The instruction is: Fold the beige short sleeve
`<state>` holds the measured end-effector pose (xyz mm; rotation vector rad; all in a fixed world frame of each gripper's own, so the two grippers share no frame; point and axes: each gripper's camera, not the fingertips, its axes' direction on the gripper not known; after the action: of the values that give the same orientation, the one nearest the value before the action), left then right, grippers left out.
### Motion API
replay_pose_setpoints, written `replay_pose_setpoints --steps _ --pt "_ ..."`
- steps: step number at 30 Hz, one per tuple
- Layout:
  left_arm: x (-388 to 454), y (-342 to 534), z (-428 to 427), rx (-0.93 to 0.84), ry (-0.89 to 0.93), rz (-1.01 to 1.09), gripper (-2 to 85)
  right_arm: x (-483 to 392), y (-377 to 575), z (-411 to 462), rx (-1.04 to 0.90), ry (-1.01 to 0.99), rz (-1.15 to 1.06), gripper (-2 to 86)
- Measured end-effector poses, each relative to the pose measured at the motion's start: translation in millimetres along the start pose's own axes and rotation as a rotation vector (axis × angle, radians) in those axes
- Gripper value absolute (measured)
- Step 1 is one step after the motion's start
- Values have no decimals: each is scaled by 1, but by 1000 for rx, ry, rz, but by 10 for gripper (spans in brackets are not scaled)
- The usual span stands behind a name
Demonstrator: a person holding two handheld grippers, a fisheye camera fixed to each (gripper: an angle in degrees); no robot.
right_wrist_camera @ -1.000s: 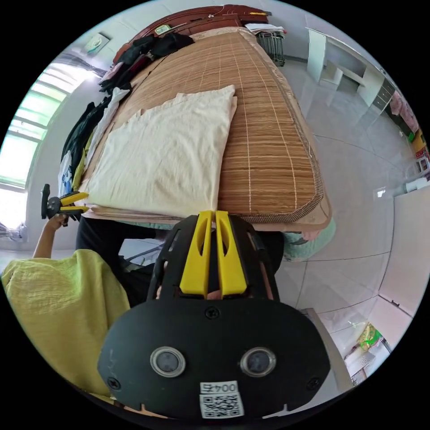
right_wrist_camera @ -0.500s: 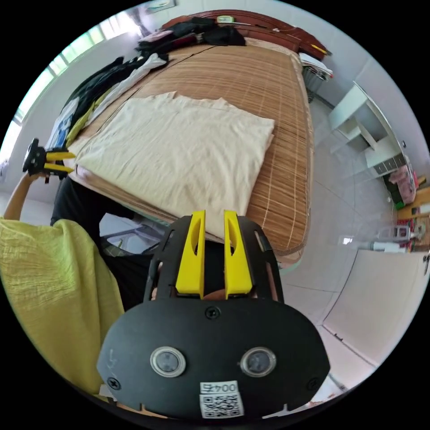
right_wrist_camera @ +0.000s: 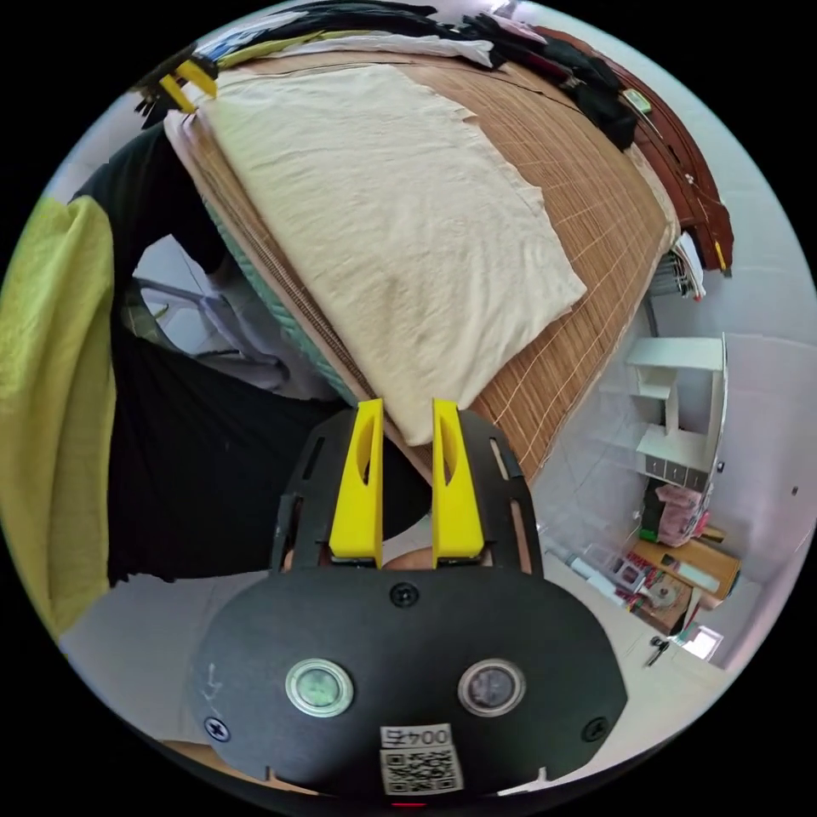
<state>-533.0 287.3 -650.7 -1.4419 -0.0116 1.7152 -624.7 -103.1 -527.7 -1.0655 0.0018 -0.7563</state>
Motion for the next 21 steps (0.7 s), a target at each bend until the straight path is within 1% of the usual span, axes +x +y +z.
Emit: replay_pose_setpoints --steps 7,9,11,13,18,21 --pt "-5 -14 -2 -18 -8 -6 43 -2 -34 -8 22 -19 -114 98" --pt "-7 -17 -2 -19 1 -9 37 -2 -42 -7 8 -4 -135 83" --pt "-10 -18 -1 -17 11 -14 34 1 -49 -5 9 9 -144 23" --pt "-14 -17 -1 1 30 -47 31 4 -54 -1 4 -6 -138 17" --pt "-22 -5 -12 35 74 -144 28 14 -57 -3 8 -96 -63 42" --pt "-29 5 -30 34 59 -178 28 28 -51 -21 26 -107 -10 64"
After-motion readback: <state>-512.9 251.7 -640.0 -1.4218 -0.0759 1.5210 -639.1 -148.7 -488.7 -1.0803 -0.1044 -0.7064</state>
